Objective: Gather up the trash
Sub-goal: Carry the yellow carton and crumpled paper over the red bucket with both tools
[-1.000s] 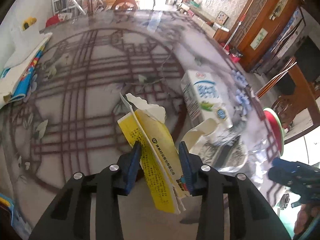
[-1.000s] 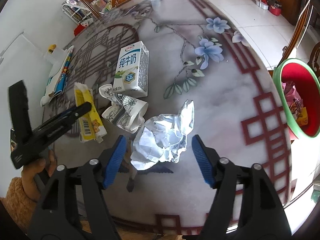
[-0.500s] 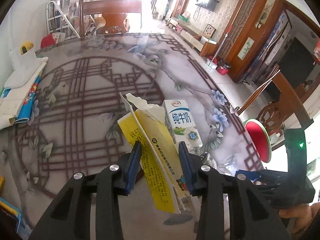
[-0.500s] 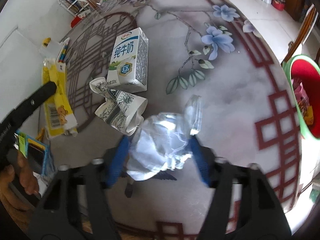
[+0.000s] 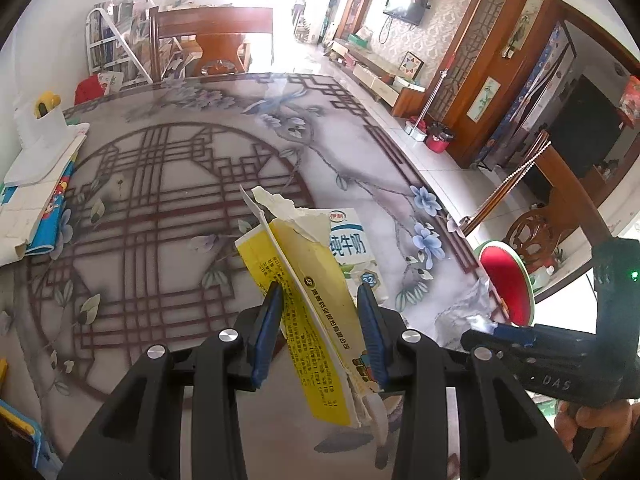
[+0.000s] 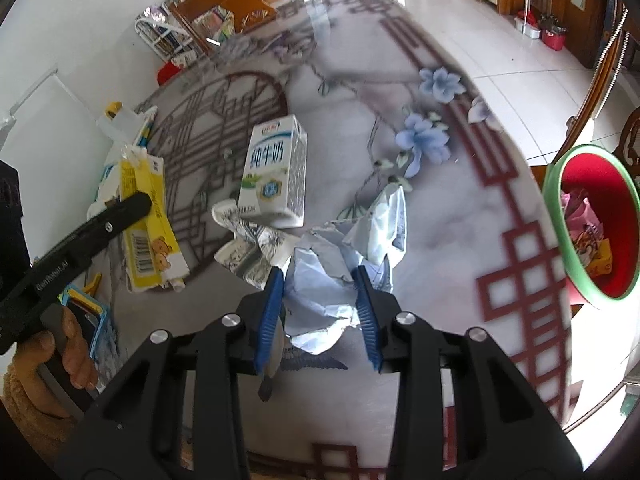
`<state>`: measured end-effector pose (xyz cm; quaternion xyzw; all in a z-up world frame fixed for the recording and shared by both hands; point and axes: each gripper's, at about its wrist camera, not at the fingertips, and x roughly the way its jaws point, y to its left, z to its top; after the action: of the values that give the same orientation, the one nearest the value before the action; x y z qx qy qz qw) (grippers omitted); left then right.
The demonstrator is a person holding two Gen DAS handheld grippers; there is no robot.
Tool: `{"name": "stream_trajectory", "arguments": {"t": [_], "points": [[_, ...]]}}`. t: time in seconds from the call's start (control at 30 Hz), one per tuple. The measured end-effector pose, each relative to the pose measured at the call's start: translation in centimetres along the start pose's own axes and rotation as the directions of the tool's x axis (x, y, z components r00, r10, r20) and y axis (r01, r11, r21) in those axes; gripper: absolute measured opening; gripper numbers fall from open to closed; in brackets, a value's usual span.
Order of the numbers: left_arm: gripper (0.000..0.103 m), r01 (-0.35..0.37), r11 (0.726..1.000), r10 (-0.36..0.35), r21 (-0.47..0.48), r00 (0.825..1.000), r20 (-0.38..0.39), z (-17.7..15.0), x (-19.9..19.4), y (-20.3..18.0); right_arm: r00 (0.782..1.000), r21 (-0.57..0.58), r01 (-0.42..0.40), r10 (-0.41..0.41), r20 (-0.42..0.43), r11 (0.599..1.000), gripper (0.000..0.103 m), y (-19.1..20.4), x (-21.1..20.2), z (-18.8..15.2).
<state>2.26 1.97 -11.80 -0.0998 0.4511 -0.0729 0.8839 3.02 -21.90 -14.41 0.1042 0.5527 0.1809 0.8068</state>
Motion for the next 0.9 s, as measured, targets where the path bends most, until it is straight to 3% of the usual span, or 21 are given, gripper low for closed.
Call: {"name": "stream_trajectory", "arguments": {"t": [0.4, 0.9], "points": [[0.036, 0.037, 0.999, -0.037, 0.031, 0.999, 0.008, 0.9, 0.0, -2.4, 0.995, 0.015, 0.024, -0.025, 0.094, 1.000, 0.036, -1.4, -3.2, 0.8], [0.036, 0.106, 0.988, -0.105, 0.109, 0.994, -0.016, 2.1, 1.8, -7.4, 0.986, 0.098, 0.059, -0.073, 0.148, 0.993, 0.036, -5.9, -5.9, 1.0]]}}
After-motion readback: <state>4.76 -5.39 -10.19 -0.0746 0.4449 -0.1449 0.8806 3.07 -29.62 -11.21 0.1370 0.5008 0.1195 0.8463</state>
